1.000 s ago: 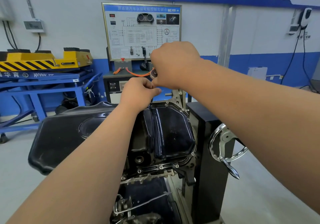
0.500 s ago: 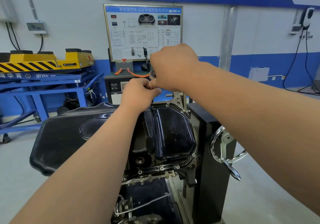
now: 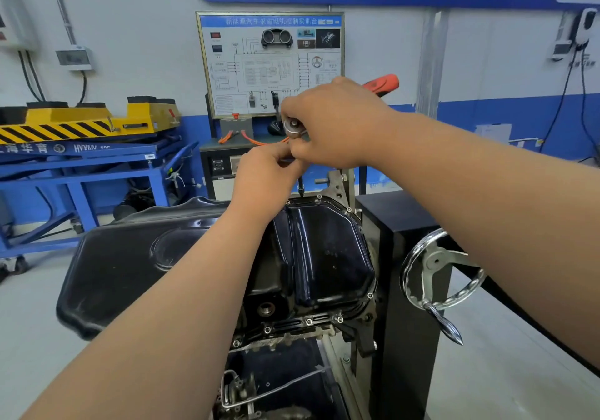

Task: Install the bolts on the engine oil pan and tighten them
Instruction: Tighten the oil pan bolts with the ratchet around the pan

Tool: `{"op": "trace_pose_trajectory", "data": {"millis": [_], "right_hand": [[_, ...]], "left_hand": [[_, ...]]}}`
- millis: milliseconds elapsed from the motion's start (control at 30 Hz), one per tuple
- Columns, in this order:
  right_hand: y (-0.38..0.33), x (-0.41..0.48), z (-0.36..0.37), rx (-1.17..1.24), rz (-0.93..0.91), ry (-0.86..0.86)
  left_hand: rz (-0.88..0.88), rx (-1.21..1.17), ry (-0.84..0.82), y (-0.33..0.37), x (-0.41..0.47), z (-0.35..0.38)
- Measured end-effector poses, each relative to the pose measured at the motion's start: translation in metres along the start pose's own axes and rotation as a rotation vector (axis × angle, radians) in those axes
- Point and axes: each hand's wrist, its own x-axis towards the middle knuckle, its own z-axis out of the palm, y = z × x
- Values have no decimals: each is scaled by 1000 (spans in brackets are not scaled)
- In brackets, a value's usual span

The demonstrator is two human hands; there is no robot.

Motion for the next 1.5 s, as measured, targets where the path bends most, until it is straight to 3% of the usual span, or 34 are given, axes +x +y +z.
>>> {"op": "trace_pose_trajectory", "data": {"millis": [333, 1000, 1133, 1267, 1400, 1500], "right_hand": [[13, -18, 9, -36, 207, 45], [5, -27, 21, 74, 249, 0], [5, -24, 11, 115, 467, -96], [4, -21, 0, -26, 644, -213], [2, -24, -4, -32, 631, -315], [6, -34, -11, 40, 488, -406]], "left_hand": [[-44, 465, -366, -1, 16, 18], [1, 442, -361, -2, 15, 16], [10, 453, -364, -1, 14, 18], [79, 444, -270, 8, 17, 25], [192, 547, -256, 11, 15, 35], [282, 622, -301, 9, 12, 36]]}}
